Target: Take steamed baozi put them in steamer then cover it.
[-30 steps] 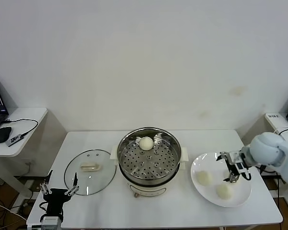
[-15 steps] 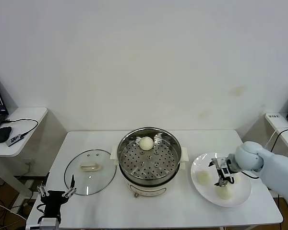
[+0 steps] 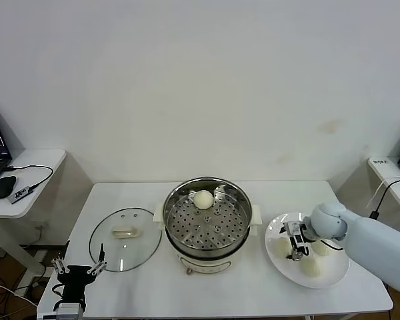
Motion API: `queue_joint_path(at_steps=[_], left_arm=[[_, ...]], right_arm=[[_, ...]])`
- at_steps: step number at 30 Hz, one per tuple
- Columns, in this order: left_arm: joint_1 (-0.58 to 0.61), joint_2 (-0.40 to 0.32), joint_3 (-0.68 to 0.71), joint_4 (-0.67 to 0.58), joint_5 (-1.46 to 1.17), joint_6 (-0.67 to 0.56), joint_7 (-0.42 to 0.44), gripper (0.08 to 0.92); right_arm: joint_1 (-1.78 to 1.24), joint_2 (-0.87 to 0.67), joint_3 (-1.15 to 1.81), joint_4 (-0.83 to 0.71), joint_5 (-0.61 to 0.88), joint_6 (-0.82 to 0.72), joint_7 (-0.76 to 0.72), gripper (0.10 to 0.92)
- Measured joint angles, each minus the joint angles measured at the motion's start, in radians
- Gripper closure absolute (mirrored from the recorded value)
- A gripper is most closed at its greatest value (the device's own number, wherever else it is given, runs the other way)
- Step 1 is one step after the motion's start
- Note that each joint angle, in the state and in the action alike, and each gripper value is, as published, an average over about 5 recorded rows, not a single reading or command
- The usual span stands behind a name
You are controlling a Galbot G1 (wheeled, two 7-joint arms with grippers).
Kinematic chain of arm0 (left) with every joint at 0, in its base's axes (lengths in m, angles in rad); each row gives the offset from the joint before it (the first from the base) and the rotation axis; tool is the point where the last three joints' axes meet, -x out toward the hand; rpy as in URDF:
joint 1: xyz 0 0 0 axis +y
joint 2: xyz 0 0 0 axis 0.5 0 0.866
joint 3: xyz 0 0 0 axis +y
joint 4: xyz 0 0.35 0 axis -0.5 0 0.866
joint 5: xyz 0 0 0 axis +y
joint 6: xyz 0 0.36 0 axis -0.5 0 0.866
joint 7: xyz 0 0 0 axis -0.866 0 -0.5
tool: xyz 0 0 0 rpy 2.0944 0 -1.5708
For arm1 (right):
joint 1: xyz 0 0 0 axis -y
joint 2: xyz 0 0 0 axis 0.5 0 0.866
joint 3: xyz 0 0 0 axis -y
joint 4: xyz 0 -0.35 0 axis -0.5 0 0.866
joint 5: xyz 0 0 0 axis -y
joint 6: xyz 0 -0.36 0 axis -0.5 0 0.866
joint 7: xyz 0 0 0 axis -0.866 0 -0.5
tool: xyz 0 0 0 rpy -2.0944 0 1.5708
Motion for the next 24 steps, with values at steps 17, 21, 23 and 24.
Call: queue_joint_path(at_steps=[17,21,23,24], left_arm=[[0.0,-0.002,0.002,-0.003,-0.002,0.001,0.0,0.177],[-0.001,-0.003,0.007,-0.005,-0.002,0.001,0.0,0.177],[-0.001,-0.003,0.009,-0.005,-0.002,0.001,0.0,0.177],[-0.001,-0.002,0.01,-0.006,-0.002,0.001,0.0,0.177]], right_arm=[[0.08,-0.031,-0.046,0.027,0.045,-0.012,-0.052,0.38],[0.153,-0.061,-0.079,0.054,0.079,-0.018,-0.075,0.381],[0.196,-0.076,-0.097,0.069,0.099,-0.022,-0.085,0.381],[0.218,-0.083,-0.106,0.077,0.109,-0.023,-0.089,0.38]])
